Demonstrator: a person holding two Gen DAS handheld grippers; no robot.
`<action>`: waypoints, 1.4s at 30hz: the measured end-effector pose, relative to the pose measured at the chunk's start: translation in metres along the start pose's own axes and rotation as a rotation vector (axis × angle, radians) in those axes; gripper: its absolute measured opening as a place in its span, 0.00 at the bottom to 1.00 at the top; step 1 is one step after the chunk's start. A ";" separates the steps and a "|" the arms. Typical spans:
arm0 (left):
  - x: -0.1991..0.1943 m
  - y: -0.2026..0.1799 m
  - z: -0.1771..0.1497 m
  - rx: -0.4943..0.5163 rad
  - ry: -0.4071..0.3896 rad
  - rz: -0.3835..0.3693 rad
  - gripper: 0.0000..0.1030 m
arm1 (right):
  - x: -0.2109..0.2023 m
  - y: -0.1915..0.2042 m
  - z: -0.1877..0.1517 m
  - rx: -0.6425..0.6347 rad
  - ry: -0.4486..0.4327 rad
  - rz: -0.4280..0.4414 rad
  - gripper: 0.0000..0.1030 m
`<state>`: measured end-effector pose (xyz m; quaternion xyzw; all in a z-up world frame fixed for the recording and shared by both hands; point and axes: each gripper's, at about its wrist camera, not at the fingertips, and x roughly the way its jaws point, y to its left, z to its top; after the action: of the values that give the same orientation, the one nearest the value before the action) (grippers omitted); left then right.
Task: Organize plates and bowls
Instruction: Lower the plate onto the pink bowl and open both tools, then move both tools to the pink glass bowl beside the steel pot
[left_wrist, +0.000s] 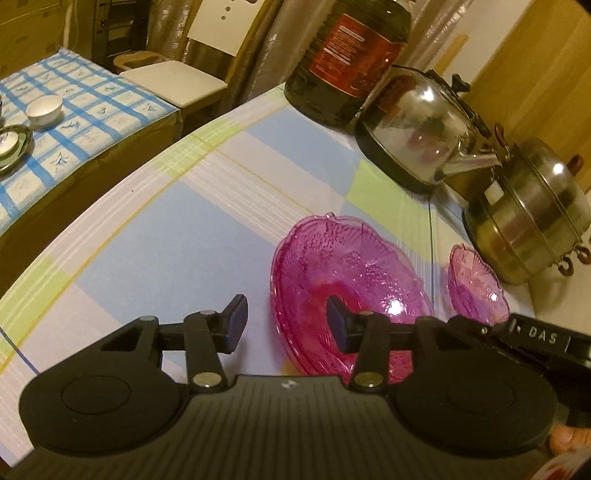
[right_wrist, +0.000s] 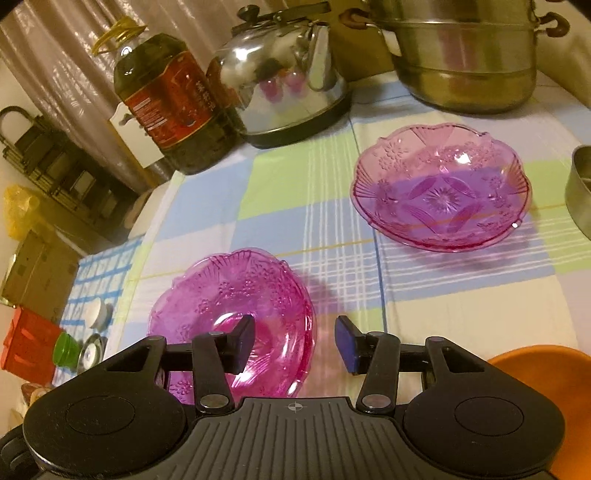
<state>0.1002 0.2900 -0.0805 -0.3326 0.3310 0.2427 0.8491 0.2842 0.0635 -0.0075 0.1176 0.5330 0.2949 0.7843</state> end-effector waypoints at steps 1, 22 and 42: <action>0.000 0.001 0.000 -0.003 -0.006 0.004 0.40 | 0.000 0.000 -0.001 -0.003 0.004 0.004 0.47; -0.012 -0.050 0.002 0.126 -0.087 -0.065 0.39 | -0.031 -0.008 0.002 -0.029 -0.057 -0.006 0.47; 0.023 -0.159 -0.008 0.270 -0.006 -0.264 0.39 | -0.073 -0.083 0.043 0.062 -0.178 -0.165 0.47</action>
<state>0.2126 0.1836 -0.0369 -0.2555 0.3116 0.0834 0.9114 0.3320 -0.0404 0.0243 0.1231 0.4780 0.2013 0.8461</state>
